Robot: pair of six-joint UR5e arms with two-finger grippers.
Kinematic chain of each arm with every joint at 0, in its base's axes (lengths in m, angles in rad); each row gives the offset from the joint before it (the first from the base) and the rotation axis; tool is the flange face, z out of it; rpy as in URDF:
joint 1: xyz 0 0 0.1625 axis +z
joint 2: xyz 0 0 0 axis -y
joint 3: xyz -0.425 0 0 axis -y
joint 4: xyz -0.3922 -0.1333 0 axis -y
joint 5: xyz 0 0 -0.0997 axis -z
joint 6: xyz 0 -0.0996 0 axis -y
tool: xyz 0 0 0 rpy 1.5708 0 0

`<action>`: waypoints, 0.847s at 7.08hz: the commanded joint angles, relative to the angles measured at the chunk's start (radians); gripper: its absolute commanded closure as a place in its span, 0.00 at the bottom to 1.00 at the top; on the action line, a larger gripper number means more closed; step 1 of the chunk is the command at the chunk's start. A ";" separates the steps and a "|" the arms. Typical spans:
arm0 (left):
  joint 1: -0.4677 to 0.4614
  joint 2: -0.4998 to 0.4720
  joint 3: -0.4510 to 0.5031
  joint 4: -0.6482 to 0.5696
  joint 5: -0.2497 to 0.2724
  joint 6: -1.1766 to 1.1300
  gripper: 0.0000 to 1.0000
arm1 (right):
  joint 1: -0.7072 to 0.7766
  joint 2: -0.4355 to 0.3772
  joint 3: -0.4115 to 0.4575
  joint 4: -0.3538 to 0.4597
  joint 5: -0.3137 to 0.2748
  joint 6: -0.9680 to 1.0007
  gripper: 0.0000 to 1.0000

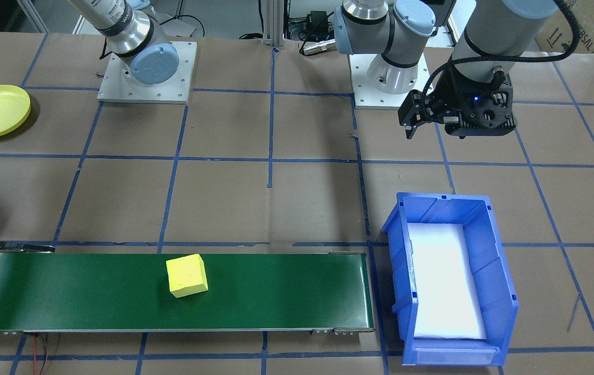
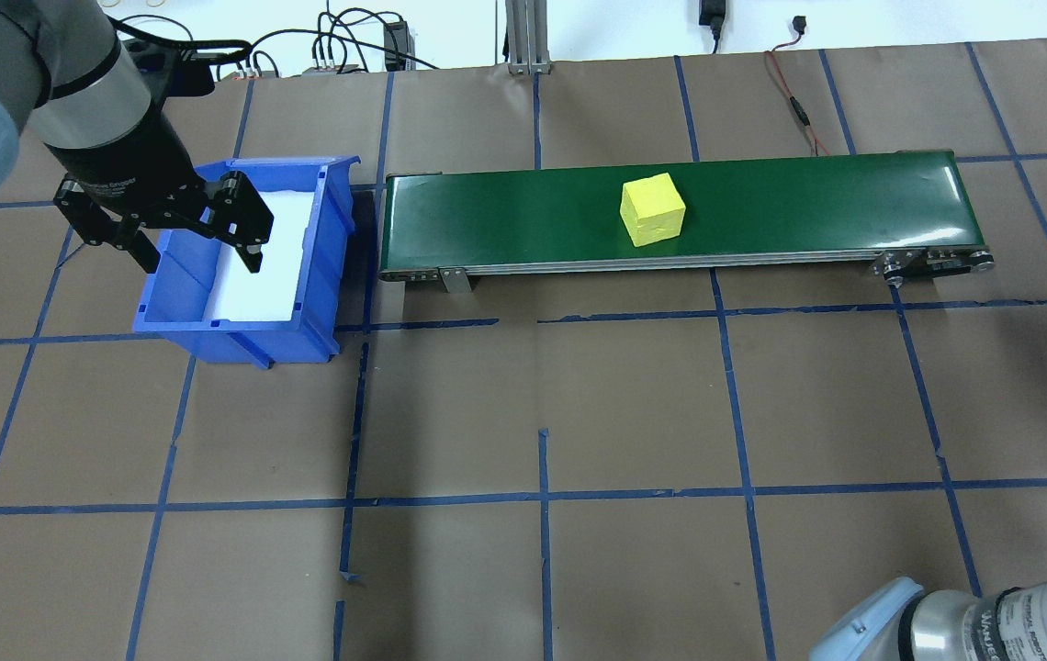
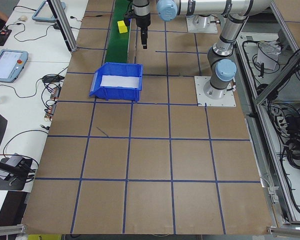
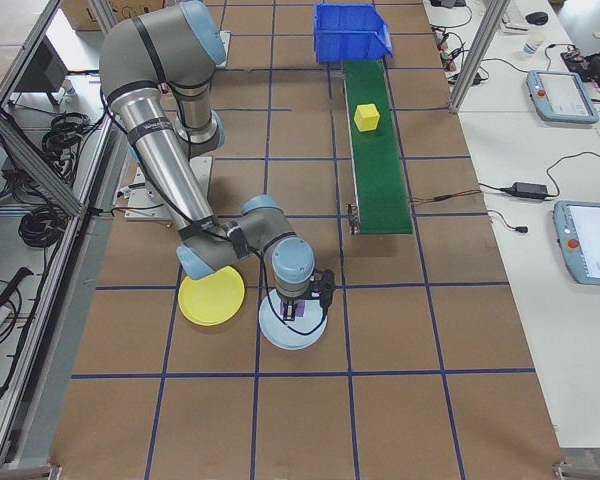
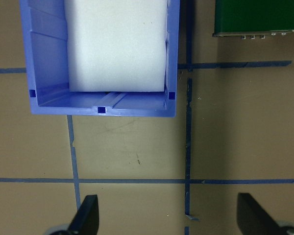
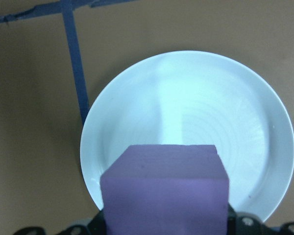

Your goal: Move block left to right into plate

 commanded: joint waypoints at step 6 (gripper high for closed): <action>0.000 0.003 -0.002 -0.005 0.002 0.000 0.00 | 0.435 -0.081 -0.105 0.076 0.235 0.322 0.00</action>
